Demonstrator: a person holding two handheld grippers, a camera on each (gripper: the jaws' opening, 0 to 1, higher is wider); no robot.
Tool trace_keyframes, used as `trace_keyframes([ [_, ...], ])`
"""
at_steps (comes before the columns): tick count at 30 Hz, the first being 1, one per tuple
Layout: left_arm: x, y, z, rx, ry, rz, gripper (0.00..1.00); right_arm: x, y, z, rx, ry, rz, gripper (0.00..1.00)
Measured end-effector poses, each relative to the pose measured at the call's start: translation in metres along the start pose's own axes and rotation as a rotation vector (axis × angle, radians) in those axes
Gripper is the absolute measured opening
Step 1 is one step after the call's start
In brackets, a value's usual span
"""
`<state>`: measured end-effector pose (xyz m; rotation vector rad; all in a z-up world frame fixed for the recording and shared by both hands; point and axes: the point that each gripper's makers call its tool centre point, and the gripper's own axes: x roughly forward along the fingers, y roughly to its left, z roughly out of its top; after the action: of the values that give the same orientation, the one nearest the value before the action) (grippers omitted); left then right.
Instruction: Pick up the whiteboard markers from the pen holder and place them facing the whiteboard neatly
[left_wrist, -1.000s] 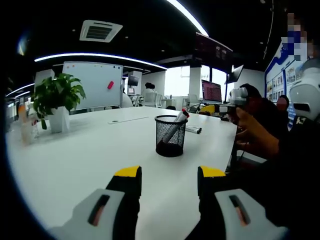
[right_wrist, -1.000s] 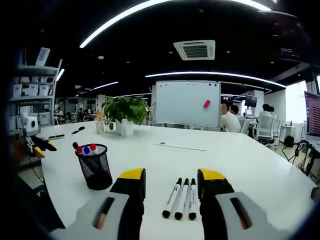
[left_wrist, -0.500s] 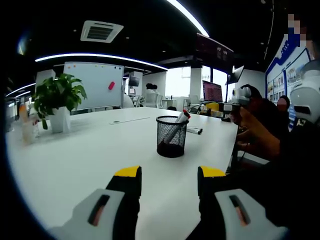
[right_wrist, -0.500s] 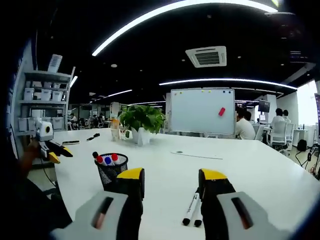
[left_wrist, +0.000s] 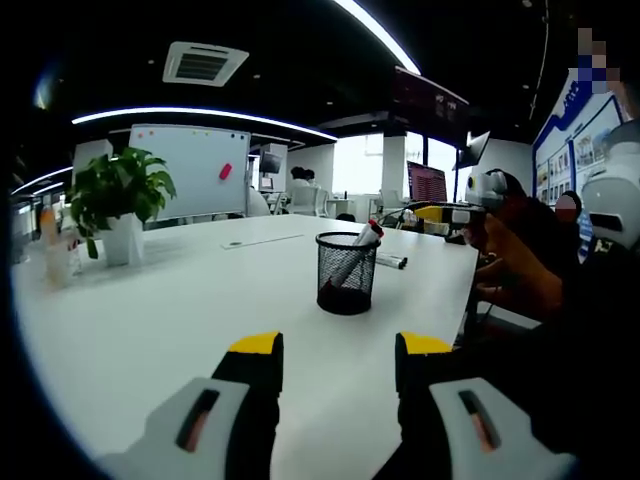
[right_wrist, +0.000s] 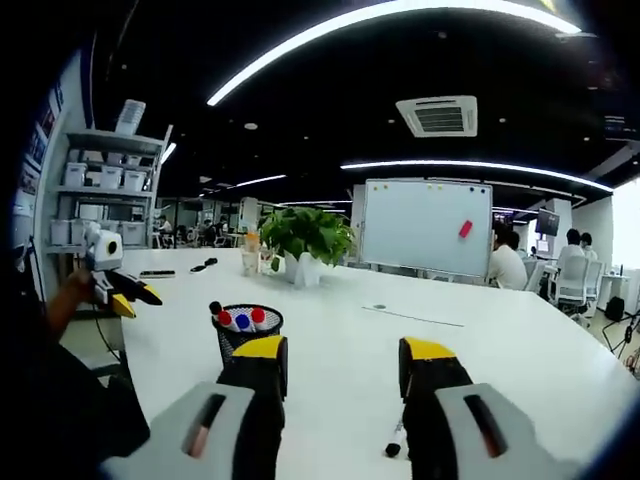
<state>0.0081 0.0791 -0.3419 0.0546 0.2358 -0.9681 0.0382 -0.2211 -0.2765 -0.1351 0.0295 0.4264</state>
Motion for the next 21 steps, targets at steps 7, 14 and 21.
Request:
trace_keyframes([
  [7, 0.000, -0.001, 0.000, 0.000, 0.001, -0.001, 0.46, 0.000, 0.002, 0.002, -0.016, 0.004, 0.011, 0.45],
  [14, 0.000, -0.001, -0.001, 0.000, 0.004, -0.004, 0.46, 0.004, 0.010, 0.001, -0.042, 0.018, 0.030, 0.45],
  [21, 0.000, -0.001, -0.002, 0.002, 0.005, -0.005, 0.46, 0.008, 0.021, 0.002, -0.077, 0.024, 0.048, 0.45],
])
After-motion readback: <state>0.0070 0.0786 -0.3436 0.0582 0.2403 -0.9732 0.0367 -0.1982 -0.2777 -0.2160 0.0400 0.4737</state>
